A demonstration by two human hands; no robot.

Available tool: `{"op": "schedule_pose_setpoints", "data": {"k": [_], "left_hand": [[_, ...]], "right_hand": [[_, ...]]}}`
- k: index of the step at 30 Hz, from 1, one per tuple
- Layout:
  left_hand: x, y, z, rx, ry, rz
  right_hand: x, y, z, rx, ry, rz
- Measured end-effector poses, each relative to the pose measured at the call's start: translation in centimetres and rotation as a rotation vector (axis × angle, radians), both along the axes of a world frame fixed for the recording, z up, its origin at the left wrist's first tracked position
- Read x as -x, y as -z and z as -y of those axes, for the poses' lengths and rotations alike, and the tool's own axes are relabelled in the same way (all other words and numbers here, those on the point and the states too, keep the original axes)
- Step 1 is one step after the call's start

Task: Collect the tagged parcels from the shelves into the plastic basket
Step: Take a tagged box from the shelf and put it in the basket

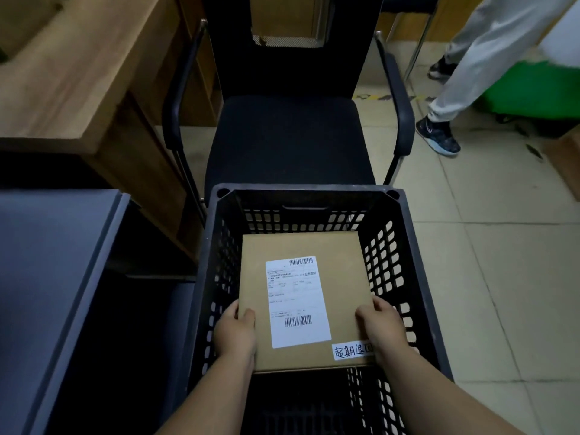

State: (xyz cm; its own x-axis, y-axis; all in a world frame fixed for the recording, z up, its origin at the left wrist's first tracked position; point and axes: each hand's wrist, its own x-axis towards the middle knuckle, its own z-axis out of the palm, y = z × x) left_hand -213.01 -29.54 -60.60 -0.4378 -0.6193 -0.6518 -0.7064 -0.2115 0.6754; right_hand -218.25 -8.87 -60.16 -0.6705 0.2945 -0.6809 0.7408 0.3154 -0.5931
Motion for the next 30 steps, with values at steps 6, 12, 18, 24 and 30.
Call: {"op": "schedule_pose_setpoints", "data": {"k": [6,12,18,24,30], "left_hand": [[2.1,3.1,0.4,0.007,-0.008,0.027],[3.5,6.1,0.8,0.025,0.024,0.057],[4.3,8.8,0.6,0.055,0.044,0.116],[4.8,10.1,0.4,0.103,0.036,0.129],[4.5,10.6,0.3,0.155,0.052,0.129]], "right_hand": [[2.1,3.3,1.0,-0.024,-0.005,0.010],[2.8,5.8,1.4,-0.017,0.012,0.034],[3.2,8.5,1.6,-0.002,0.051,0.031],[3.0,10.1,1.9,-0.010,0.123,0.005],[2.9,10.2,2.2,-0.041,0.125,-0.010]]}}
